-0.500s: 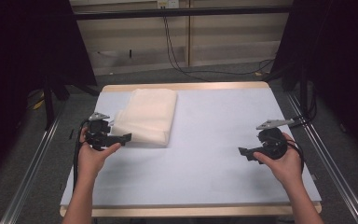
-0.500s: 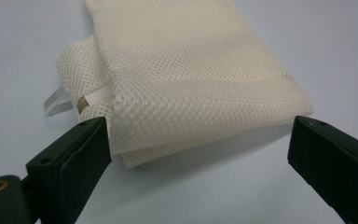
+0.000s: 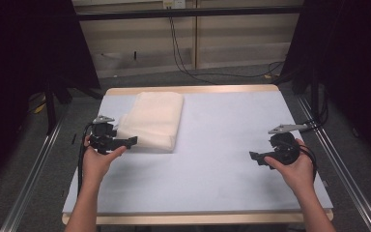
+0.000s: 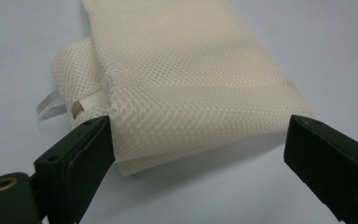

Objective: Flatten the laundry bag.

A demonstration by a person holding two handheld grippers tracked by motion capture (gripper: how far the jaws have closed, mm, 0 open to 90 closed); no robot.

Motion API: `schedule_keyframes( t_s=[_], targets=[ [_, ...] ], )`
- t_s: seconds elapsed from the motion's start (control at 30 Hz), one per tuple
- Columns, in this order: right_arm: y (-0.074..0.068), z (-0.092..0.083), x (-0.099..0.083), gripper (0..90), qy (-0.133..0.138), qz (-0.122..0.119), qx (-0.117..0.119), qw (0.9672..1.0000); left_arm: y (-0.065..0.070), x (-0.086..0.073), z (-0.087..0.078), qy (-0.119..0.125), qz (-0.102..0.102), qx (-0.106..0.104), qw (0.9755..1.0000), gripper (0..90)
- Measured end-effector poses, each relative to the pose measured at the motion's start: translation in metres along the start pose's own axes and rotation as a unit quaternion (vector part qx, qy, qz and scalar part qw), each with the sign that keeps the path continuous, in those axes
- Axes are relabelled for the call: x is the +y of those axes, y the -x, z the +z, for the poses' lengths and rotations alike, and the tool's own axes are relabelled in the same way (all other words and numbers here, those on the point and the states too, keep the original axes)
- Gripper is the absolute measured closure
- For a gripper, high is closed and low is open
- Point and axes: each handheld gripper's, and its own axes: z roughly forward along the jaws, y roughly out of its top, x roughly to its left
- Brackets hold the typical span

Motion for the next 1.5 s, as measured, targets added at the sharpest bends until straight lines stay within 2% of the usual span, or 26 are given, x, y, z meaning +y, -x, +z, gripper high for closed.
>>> schedule_keyframes(
  t_s=[0.27, 0.33, 0.4, 0.47, 0.5, 0.63, 0.67, 0.77, 0.83, 1.0, 1.07, 1.1, 1.2, 1.3, 1.37, 1.4, 1.5],
  targets=[
    [0.001, 0.003, 0.000, 9.1, -0.002, -0.002, 0.000, 1.0000, -0.005, 0.002, 0.003, -0.005, -0.002, 0.007, 1.0000, 8.2],
    [0.001, 0.003, 0.000, 9.2, 0.000, -0.002, 0.001, 1.0000, -0.007, 0.003, 0.006, -0.004, -0.003, 0.017, 0.9998, 8.2],
    [0.001, 0.003, 0.000, 9.4, 0.002, -0.003, 0.004, 1.0000, -0.008, 0.003, 0.008, -0.004, -0.008, 0.019, 0.9998, 8.3],
    [0.001, 0.002, 0.000, 9.3, 0.000, -0.002, 0.002, 1.0000, -0.011, 0.003, 0.011, -0.013, -0.011, 0.023, 0.9996, 8.3],
    [0.000, 0.003, 0.000, 9.3, 0.000, -0.003, 0.003, 1.0000, -0.012, 0.003, 0.015, -0.014, -0.023, 0.030, 0.9992, 8.7],
    [-0.001, 0.004, 0.001, 9.6, -0.001, -0.002, 0.005, 1.0000, -0.019, 0.003, 0.022, -0.028, -0.031, 0.045, 0.9981, 9.1],
    [-0.001, 0.005, 0.001, 9.6, 0.000, -0.005, 0.005, 1.0000, -0.020, 0.003, 0.024, -0.023, -0.043, 0.048, 0.9977, 9.8],
    [0.000, 0.006, 0.001, 9.6, 0.000, -0.010, 0.007, 0.9999, -0.022, 0.002, 0.026, -0.031, -0.057, 0.025, 0.9976, 17.5],
    [-0.001, 0.006, 0.002, 9.9, -0.001, -0.007, 0.006, 1.0000, -0.020, 0.002, 0.026, -0.032, -0.060, 0.015, 0.9976, 28.4],
    [-0.001, 0.006, 0.002, 9.9, -0.001, -0.008, 0.006, 1.0000, -0.014, 0.006, 0.026, -0.040, -0.047, 0.017, 0.9979, 44.4],
    [-0.002, 0.007, 0.003, 9.9, -0.002, -0.010, 0.008, 0.9999, -0.010, 0.008, 0.026, -0.034, -0.052, 0.020, 0.9978, 56.8],
    [-0.002, 0.007, 0.003, 10.0, -0.002, -0.010, 0.008, 0.9999, -0.009, 0.010, 0.024, -0.041, -0.040, 0.023, 0.9981, 60.8],
    [-0.002, 0.008, 0.003, 10.1, -0.004, -0.010, 0.009, 0.9999, -0.005, 0.016, 0.024, -0.050, -0.039, 0.011, 0.9979, 74.8],
    [-0.002, 0.009, 0.003, 10.3, -0.010, -0.012, 0.007, 0.9999, 0.001, 0.022, 0.024, -0.052, -0.037, 0.004, 0.9979, 79.7],
    [-0.002, 0.010, 0.003, 10.4, -0.008, -0.014, 0.009, 0.9998, 0.005, 0.027, 0.023, -0.044, -0.038, -0.001, 0.9983, 81.0],
    [-0.002, 0.010, 0.003, 10.4, -0.009, -0.014, 0.007, 0.9998, 0.007, 0.030, 0.022, -0.045, -0.028, -0.002, 0.9986, 81.3],
    [-0.003, 0.010, 0.003, 10.4, -0.012, -0.010, 0.007, 0.9999, 0.017, 0.038, 0.021, -0.037, -0.024, -0.016, 0.9989, 82.5]
  ],
)
